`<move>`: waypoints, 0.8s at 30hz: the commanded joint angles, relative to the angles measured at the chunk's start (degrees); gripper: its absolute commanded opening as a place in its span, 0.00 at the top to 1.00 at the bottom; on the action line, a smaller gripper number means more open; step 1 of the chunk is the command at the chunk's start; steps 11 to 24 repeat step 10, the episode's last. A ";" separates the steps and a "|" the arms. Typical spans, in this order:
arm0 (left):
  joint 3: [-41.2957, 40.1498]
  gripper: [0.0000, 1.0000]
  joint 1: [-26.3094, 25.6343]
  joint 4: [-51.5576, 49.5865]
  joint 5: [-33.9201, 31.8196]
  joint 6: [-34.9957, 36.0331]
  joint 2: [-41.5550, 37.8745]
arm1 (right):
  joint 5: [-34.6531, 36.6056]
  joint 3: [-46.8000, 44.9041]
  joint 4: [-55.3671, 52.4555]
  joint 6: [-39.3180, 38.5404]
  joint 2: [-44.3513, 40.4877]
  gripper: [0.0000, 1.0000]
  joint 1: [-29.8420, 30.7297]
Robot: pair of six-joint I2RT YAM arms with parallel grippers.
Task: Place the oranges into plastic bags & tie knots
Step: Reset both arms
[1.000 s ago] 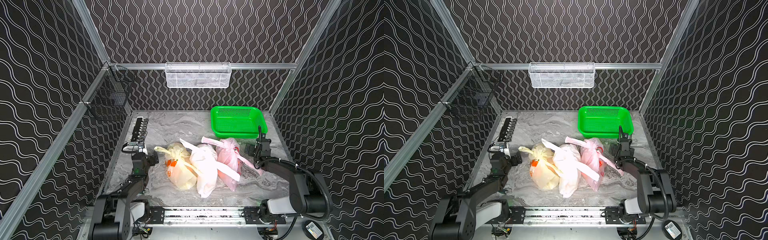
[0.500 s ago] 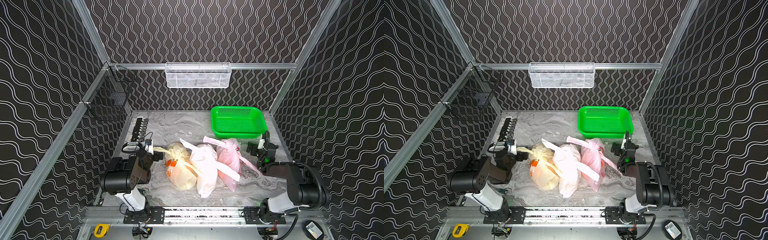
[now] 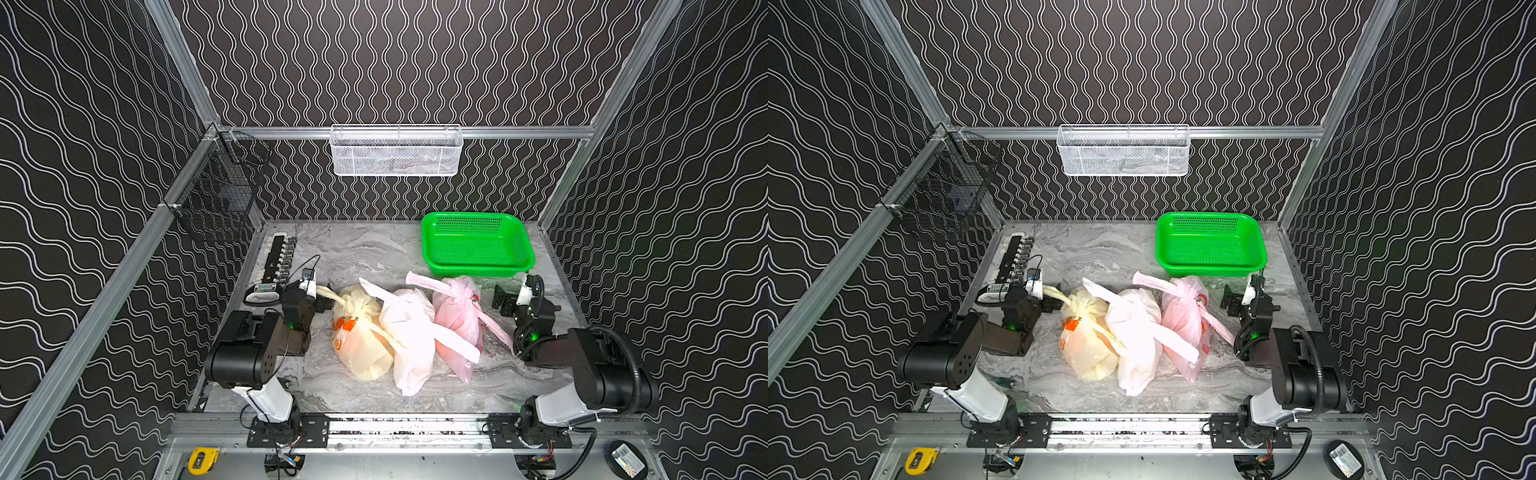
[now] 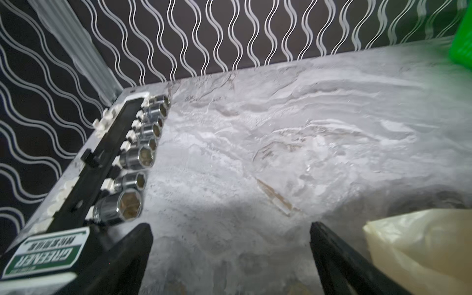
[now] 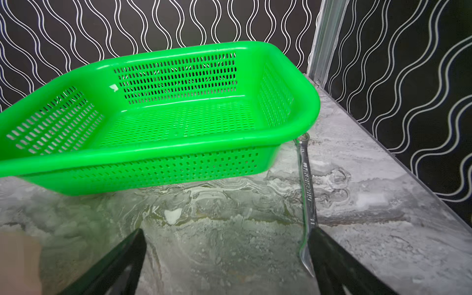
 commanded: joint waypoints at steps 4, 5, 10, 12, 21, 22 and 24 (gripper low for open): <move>-0.03 0.01 -0.51 -1.20 -3.02 -0.50 0.05 | 1.00 -0.06 4.56 -0.41 0.65 0.00 0.18; 0.06 0.01 -0.51 -1.38 -2.98 -0.60 -0.03 | 0.87 0.43 3.04 -0.45 0.51 0.00 0.15; -0.11 0.01 -0.56 -1.00 -3.25 -0.60 -0.12 | 1.19 -0.71 6.37 -0.62 0.89 0.00 0.31; -0.11 0.01 -0.56 -1.00 -3.25 -0.60 -0.12 | 1.19 -0.71 6.37 -0.62 0.89 0.00 0.31; -0.11 0.01 -0.56 -1.00 -3.25 -0.60 -0.12 | 1.19 -0.71 6.37 -0.62 0.89 0.00 0.31; -0.11 0.01 -0.56 -1.00 -3.25 -0.60 -0.12 | 1.19 -0.71 6.37 -0.62 0.89 0.00 0.31; -0.11 0.01 -0.56 -1.00 -3.25 -0.60 -0.12 | 1.19 -0.71 6.37 -0.62 0.89 0.00 0.31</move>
